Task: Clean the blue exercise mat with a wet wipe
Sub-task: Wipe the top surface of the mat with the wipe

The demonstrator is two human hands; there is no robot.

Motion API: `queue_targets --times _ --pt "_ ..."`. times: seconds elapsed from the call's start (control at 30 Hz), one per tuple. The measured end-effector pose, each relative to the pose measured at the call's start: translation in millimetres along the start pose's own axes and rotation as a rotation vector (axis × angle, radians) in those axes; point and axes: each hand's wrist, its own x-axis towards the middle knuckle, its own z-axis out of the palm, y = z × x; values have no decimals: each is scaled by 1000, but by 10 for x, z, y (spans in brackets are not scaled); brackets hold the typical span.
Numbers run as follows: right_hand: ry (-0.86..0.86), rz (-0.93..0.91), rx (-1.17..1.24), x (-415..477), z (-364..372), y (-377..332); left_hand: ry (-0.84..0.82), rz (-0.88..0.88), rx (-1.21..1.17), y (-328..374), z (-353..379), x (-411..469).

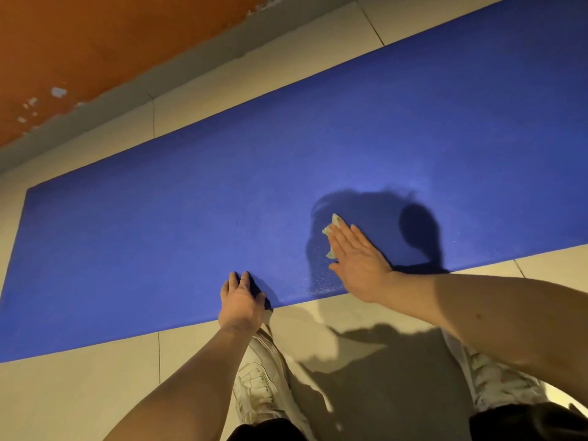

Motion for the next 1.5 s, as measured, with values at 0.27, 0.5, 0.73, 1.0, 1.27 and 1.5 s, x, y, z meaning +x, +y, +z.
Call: queue_targets --times 0.27,0.5,0.73,1.0,1.27,1.5 --pt "-50 -537 219 120 51 -590 110 0 -43 37 -114 167" --pt "43 -114 87 893 -141 41 82 2 -56 98 -164 380" --pt "-6 -344 156 458 9 -561 -12 -27 -47 149 -218 442" --pt "-146 -24 1041 533 -647 -246 -6 30 -357 368 -416 313" --pt "-170 324 1457 539 -1125 215 -94 132 -847 946 -735 -57" --pt "-109 353 1467 421 -1428 155 -278 164 -1060 1178 -927 -290"
